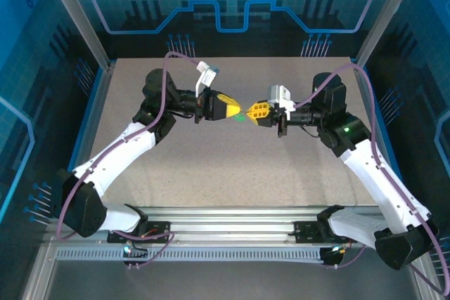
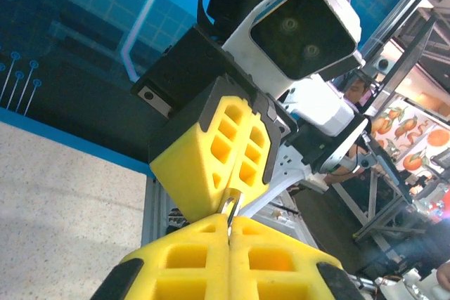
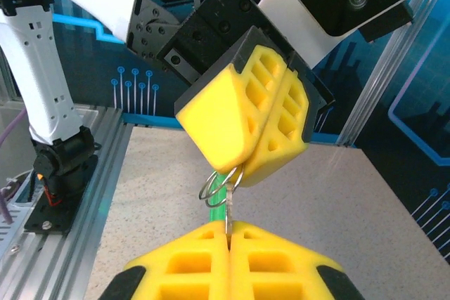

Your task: Remove the keys from the keyring

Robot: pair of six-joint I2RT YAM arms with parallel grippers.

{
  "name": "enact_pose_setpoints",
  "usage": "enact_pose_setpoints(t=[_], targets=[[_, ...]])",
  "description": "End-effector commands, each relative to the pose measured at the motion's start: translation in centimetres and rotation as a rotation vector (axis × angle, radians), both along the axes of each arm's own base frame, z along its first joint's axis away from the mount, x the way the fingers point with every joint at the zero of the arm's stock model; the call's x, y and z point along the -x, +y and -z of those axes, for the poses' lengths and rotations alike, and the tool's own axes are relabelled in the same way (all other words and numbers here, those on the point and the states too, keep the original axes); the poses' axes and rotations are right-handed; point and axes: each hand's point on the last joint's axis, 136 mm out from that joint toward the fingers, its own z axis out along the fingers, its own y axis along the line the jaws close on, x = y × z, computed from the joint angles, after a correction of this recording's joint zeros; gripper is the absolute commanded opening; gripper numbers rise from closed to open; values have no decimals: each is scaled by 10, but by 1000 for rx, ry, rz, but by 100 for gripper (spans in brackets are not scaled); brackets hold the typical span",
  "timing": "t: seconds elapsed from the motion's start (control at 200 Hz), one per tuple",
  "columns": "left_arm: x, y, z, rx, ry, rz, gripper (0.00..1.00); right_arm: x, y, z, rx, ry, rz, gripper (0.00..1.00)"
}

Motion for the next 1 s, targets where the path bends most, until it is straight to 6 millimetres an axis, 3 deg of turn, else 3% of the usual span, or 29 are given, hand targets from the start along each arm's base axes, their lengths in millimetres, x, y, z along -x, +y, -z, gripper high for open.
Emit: enact_pose_setpoints(t=[0.0,0.23,0.455,0.686,0.726,0.786,0.856,0.996], targets=[[-8,5,-7,40,4,-28,0,0,-7,-13,-40,-64,39,0],[-16,7,-7,62,31,-72,0,5,1,-12,-35,-183,144,0],[-23,9,-8,99,64,-86,0,11,12,3,44,-292,193,0],[-22,10,-5,93,63,-98,0,5,14,-5,58,-298,231,0],[-21,11,-4,90,57,-101,4,3,13,-5,62,-279,232,0],[-24,14,-3,92,53,-125,22,2,13,-5,64,-257,229,0],[-33,20,1,87,56,-187,37,-1,10,-2,69,-217,227,0],[-50,30,16,30,64,-301,39,-12,5,10,77,-107,226,0]])
